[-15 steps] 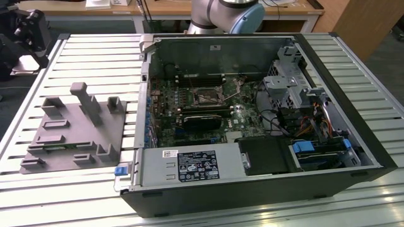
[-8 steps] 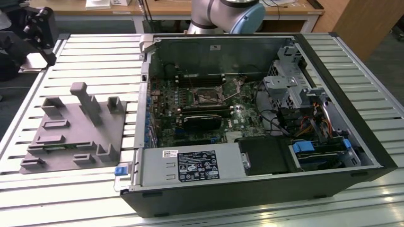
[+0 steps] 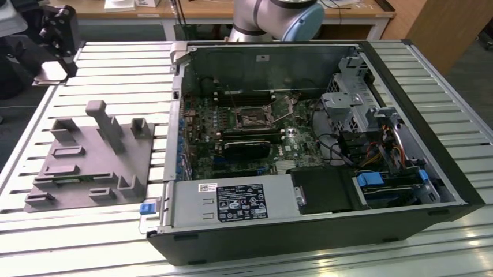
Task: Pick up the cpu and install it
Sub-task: 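Pick up the cpu and move it towards the insertion slot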
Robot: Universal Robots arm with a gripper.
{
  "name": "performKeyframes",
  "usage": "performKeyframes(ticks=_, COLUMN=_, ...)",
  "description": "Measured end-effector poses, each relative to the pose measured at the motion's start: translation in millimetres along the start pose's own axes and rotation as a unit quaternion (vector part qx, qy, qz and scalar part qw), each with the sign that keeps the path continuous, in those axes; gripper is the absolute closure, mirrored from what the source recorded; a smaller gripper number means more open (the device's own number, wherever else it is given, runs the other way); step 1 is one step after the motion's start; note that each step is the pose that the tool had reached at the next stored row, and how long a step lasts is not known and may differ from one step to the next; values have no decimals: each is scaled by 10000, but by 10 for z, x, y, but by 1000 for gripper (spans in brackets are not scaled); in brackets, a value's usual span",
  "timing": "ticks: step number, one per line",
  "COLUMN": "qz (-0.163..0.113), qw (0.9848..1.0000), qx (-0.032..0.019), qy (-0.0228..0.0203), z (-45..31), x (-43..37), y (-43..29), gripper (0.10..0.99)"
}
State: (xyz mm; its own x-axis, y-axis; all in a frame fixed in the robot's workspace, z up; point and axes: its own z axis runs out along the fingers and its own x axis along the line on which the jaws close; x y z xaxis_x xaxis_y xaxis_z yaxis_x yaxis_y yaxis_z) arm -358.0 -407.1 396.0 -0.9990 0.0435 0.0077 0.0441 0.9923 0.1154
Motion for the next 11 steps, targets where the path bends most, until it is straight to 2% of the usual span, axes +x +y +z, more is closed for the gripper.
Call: performKeyframes(ticks=11, qz=0, qw=10000, qx=-33, qy=2, z=-18, x=-180, y=10, gripper=545)
